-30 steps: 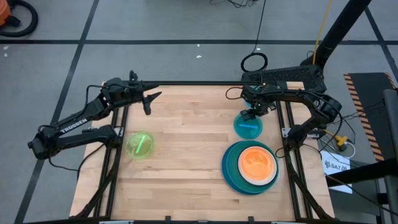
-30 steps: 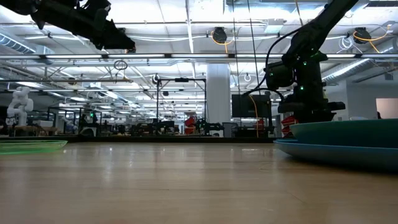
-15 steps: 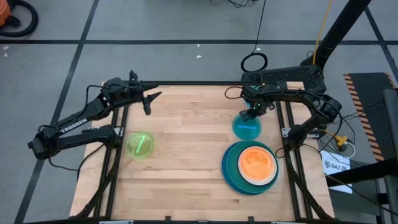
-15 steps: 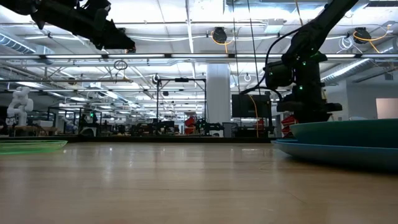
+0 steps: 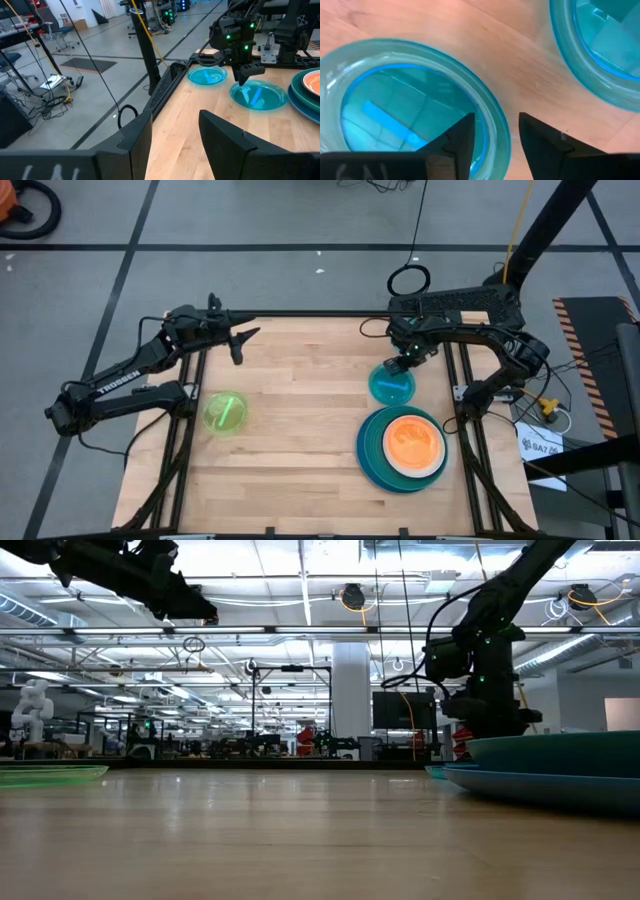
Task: Stack plastic plates
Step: Stack the bottom light blue plate on top of the orange plate
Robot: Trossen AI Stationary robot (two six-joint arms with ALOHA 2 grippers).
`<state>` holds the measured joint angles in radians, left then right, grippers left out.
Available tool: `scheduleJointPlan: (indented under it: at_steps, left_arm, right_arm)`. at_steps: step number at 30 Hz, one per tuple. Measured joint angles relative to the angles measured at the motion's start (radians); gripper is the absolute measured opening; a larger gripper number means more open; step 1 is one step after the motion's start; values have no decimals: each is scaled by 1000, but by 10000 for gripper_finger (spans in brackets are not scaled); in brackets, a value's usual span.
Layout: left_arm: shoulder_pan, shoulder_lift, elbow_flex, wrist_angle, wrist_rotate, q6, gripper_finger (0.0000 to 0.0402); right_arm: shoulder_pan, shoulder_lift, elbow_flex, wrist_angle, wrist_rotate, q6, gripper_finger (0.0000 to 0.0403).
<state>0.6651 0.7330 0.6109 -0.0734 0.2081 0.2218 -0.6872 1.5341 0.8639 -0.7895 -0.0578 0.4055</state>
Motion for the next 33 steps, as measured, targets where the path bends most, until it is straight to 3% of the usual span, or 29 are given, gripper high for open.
scheduleJointPlan:
  at_steps: [21,33]
  left_arm:
    - [0,0,0,-1,0,-2,170]
    - [0,0,0,-2,0,-1,170]
  right_arm:
    - [3,2,0,47,2,-220,144]
    - [27,88,5,80,4,-280,144]
